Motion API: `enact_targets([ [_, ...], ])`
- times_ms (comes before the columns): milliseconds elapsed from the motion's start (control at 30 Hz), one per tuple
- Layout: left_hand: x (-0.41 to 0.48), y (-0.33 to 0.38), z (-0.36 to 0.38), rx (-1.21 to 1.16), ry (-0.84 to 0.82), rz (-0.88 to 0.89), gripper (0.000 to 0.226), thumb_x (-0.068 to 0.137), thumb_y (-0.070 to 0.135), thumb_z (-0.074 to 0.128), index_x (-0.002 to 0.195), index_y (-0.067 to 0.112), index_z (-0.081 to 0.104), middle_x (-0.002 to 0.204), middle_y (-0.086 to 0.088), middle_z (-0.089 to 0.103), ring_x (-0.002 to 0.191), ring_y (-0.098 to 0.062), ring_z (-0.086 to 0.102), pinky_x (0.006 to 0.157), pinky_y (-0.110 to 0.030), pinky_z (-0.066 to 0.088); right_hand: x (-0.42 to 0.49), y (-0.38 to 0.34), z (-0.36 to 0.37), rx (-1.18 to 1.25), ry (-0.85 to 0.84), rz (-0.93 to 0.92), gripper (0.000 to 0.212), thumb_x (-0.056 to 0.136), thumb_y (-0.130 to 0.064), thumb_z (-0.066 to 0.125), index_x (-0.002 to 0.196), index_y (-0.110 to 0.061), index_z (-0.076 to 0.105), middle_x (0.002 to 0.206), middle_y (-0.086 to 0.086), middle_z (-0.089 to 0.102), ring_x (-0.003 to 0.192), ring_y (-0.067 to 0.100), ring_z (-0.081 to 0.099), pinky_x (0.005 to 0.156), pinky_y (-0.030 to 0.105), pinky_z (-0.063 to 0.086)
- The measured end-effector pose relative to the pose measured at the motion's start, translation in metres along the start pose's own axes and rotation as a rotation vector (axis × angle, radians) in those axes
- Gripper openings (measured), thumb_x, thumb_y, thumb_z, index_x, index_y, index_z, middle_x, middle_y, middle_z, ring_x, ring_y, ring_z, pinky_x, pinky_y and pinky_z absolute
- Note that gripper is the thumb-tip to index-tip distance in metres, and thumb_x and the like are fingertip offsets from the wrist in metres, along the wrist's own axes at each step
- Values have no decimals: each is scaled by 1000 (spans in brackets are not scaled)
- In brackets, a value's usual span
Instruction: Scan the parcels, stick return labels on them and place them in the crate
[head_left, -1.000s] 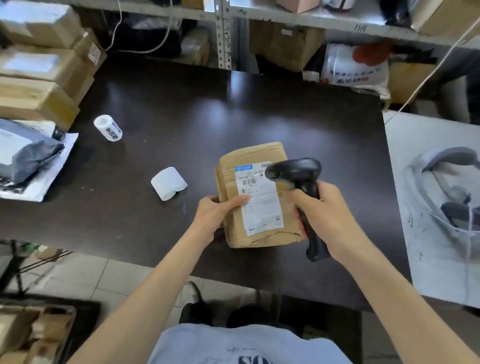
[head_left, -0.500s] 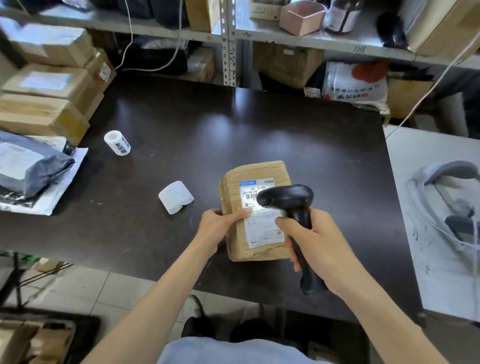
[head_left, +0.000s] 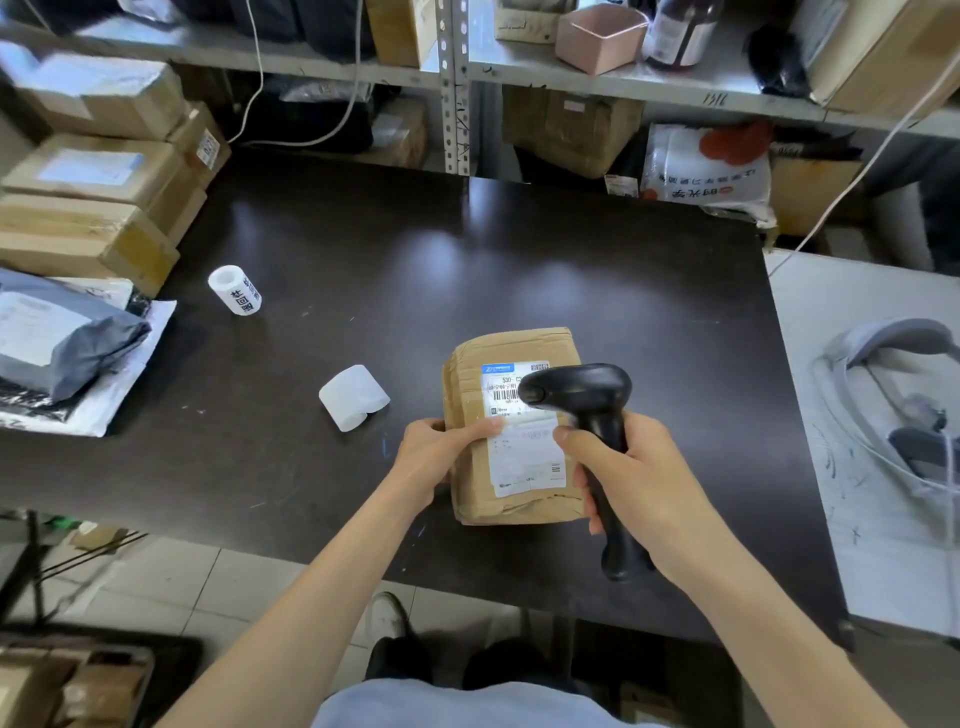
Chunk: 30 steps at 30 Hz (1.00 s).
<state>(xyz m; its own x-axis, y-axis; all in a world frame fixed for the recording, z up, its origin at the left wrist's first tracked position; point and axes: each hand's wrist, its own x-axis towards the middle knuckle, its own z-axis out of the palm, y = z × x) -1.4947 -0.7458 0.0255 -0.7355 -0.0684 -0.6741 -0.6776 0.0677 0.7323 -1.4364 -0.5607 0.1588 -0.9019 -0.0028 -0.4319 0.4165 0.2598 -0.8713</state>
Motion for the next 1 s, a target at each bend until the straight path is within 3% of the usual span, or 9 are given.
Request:
enact_targets([
  [233, 13, 26, -5, 295, -73, -25, 60, 67, 59, 79, 109, 19, 63, 106, 4, 70, 99, -17, 67, 85, -38, 57, 57, 25, -20, 39, 218, 43, 9, 89, -17, 52, 84, -9, 53, 71, 11, 56, 55, 24, 52, 56, 40, 49],
  [300, 16, 32, -13, 391, -51, 59, 54, 69, 60, 77, 104, 20, 65, 105, 7, 70, 96, -11, 66, 84, -32, 56, 78, 38, -31, -29, 273, 50, 8, 91, -19, 53, 94, -11, 53, 82, 12, 59, 63, 23, 57, 62, 42, 51],
  [400, 25, 37, -38, 515, 246, 306, 52, 77, 49, 75, 116, 17, 63, 112, 5, 60, 103, -13, 59, 84, -23, 42, 107, 57, -45, -306, 302, 53, 32, 91, -25, 62, 114, -10, 46, 102, 7, 58, 84, 23, 55, 64, 36, 43],
  [467, 32, 37, -61, 755, 433, 434, 55, 79, 40, 75, 125, 16, 57, 121, -4, 53, 115, -23, 50, 89, -25, 37, 125, 69, -52, -478, 302, 63, 45, 88, -25, 67, 120, -5, 42, 109, 10, 55, 100, 33, 55, 74, 38, 42],
  [600, 48, 28, -99, 1205, 436, 211, 84, 73, 47, 78, 137, 8, 39, 133, -12, 40, 126, -33, 34, 102, -39, 36, 148, 84, -56, -786, 341, 109, 52, 86, -27, 72, 116, 3, 43, 116, 26, 58, 109, 45, 54, 81, 45, 44],
  [667, 51, 24, -108, 1272, 422, 203, 74, 76, 47, 75, 131, 7, 44, 130, -11, 47, 123, -33, 39, 97, -38, 40, 153, 88, -55, -877, 343, 128, 53, 83, -29, 75, 114, 3, 45, 115, 27, 59, 109, 45, 53, 81, 45, 44],
  [733, 52, 25, -110, 1153, 437, 313, 59, 79, 43, 73, 122, 9, 52, 121, -9, 55, 114, -30, 49, 89, -37, 43, 155, 92, -53, -909, 329, 136, 54, 81, -28, 77, 113, 2, 46, 115, 26, 58, 109, 45, 52, 82, 46, 44],
  [867, 40, 39, -100, 478, 270, 438, 44, 70, 42, 84, 101, 21, 61, 98, 7, 64, 91, -12, 60, 73, -25, 49, 149, 79, -43, -866, 358, 173, 56, 82, -20, 76, 119, 5, 42, 124, 27, 48, 116, 45, 45, 89, 47, 42],
  [1000, 21, 56, -87, 191, 15, 543, 43, 70, 29, 86, 104, 26, 61, 99, 12, 69, 93, -3, 65, 74, -17, 52, 127, 37, -1, -599, 569, -285, 39, 89, -10, 62, 124, -5, 46, 118, 12, 52, 109, 28, 50, 83, 35, 45],
])
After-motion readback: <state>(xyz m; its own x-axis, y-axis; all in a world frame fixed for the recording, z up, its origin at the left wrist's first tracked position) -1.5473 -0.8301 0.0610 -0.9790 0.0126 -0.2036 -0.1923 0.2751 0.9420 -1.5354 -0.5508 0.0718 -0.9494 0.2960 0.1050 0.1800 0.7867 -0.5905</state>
